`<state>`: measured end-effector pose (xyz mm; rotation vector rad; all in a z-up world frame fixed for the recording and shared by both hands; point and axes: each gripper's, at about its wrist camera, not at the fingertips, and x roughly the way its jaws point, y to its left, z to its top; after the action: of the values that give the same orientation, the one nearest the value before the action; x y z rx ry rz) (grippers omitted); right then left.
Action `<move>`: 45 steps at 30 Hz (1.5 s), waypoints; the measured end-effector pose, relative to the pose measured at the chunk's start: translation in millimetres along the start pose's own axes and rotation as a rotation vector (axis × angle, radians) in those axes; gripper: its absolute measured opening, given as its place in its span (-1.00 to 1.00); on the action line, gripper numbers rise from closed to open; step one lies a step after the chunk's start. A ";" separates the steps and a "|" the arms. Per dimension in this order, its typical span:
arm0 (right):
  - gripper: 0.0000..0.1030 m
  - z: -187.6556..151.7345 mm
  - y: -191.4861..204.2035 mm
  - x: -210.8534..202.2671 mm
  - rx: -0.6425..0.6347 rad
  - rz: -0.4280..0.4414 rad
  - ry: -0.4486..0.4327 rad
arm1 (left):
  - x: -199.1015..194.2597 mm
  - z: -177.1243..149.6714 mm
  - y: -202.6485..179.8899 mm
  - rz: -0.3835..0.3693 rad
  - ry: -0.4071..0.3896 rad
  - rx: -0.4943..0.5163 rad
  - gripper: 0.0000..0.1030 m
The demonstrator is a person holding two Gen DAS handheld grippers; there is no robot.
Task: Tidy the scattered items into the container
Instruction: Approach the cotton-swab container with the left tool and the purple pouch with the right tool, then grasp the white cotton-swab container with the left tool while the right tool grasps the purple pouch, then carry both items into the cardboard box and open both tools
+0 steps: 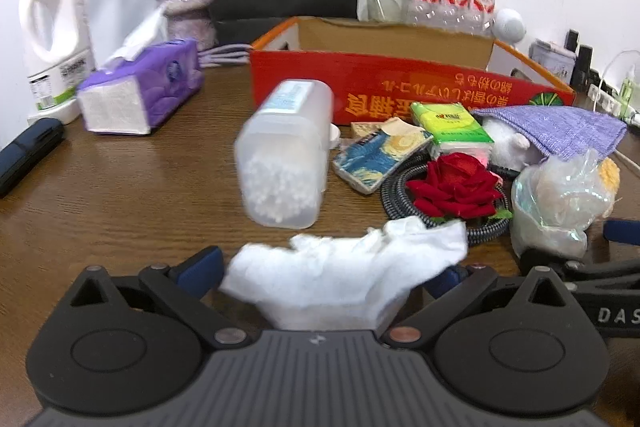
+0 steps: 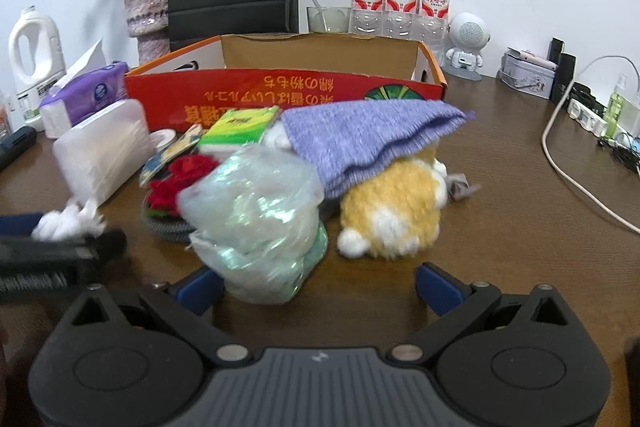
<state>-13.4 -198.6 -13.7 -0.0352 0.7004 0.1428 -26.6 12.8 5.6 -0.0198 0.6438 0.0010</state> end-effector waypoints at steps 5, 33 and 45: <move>0.89 -20.7 6.4 -40.3 -0.035 0.076 -0.098 | -31.3 5.2 32.1 -0.161 -0.084 -0.017 1.00; -0.91 83.2 -40.5 -35.6 0.186 0.098 -0.334 | -15.6 82.4 48.1 -0.209 -0.207 -0.002 -0.18; -0.91 76.3 -38.2 -123.0 0.143 0.186 -0.470 | -73.2 79.8 20.3 -0.166 -0.302 0.003 -0.18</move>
<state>-52.0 -245.0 123.3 0.1961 0.2419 0.2684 -37.4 35.0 113.0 -0.0691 0.3391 -0.1547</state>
